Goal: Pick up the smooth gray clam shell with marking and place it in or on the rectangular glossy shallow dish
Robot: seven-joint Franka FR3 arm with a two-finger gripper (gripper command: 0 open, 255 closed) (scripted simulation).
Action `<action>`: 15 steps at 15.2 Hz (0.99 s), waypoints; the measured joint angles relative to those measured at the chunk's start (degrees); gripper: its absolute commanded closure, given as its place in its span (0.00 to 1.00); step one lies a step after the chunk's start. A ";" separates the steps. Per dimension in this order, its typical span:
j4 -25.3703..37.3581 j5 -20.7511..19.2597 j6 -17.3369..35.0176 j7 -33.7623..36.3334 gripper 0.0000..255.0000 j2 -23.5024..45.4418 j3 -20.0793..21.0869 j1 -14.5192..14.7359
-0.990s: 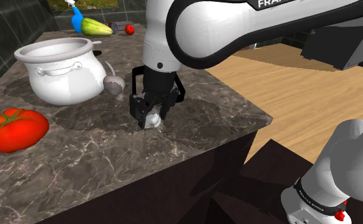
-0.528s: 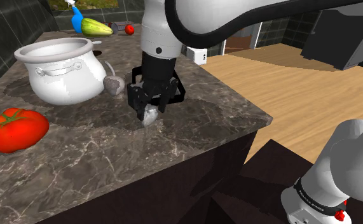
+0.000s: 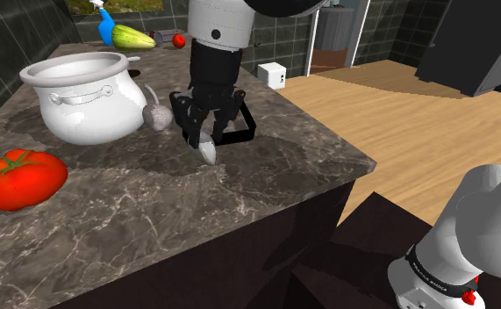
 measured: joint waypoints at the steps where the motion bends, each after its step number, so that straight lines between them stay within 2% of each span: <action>1: 0.96 -0.13 -0.76 0.13 1.00 0.21 -0.02 -0.05; 8: 7.16 -0.83 -5.92 1.27 1.00 1.22 0.01 -0.16; 15: 13.42 -2.16 -8.05 -4.63 1.00 6.83 -3.47 -3.08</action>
